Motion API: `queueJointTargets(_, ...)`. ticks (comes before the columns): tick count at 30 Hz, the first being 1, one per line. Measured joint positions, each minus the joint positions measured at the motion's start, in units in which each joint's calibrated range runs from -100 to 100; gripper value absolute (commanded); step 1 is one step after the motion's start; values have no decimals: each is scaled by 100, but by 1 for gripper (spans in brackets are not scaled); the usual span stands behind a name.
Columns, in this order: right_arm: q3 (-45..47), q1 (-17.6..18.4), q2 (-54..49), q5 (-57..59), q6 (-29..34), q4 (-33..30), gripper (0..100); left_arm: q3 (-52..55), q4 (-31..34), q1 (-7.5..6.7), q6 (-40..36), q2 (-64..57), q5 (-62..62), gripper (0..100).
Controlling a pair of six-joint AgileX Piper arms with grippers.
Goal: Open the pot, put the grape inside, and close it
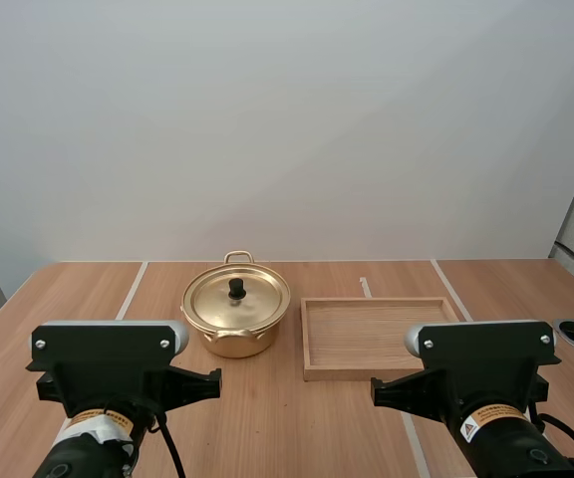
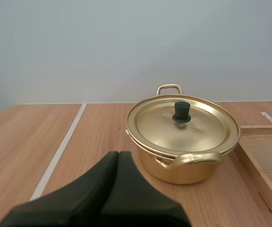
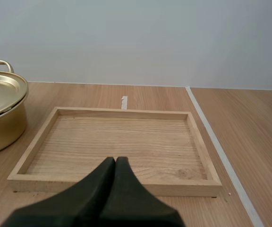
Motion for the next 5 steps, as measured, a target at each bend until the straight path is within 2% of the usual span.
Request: queueJointTargets(5,0,0,0,0,0,0,0,0,0,0,0,0,0,0)
